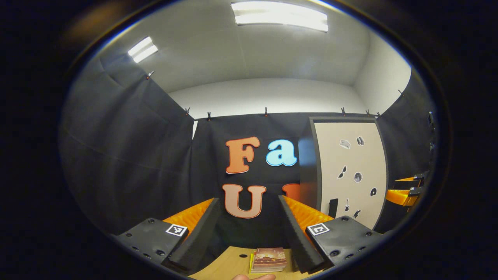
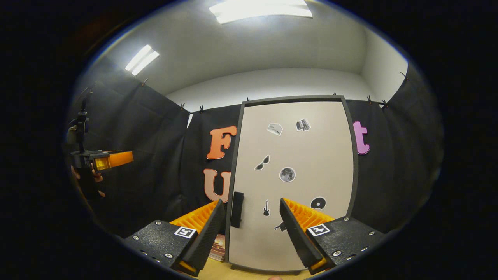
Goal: Open the cabinet door with the right hand, grasp the bottle in the cabinet with the left hand and place it on the coaster, then close the cabinet door with the right hand.
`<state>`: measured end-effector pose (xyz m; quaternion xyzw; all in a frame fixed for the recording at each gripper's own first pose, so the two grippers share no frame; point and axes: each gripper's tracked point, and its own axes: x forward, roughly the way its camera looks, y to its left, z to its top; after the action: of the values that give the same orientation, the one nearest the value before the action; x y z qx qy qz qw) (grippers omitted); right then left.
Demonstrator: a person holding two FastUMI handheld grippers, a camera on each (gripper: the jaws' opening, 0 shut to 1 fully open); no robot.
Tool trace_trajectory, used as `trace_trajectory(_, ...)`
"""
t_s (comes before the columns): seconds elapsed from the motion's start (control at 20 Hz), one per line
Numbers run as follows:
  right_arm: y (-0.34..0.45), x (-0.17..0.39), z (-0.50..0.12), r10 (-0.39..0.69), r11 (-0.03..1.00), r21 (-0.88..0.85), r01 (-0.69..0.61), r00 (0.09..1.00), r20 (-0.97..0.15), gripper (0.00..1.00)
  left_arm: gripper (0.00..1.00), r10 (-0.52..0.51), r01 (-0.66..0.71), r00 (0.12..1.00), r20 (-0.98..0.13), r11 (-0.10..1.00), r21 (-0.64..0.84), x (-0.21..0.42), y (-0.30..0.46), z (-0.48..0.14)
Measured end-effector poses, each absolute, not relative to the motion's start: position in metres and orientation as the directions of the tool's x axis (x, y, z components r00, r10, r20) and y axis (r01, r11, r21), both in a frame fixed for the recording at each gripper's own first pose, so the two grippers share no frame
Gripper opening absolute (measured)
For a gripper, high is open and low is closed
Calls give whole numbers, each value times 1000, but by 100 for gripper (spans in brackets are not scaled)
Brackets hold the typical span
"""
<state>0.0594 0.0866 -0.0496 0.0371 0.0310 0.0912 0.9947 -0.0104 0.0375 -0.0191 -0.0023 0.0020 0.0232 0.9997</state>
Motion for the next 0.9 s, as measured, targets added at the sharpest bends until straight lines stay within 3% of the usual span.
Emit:
trace_trajectory(0.65,146,153,-139,225,968,160,-192,947,-228,89,93,101,-99,993,-56,995,33,-5,79,-48)
trace_trajectory(0.75,153,165,-149,211,973,149,-178,947,-244,89,96,107,-105,993,-56,994,36,-6,87,-51)
trace_trajectory(0.9,159,183,-157,176,980,135,-145,950,-260,89,93,125,-123,991,-54,991,43,-3,100,-53)
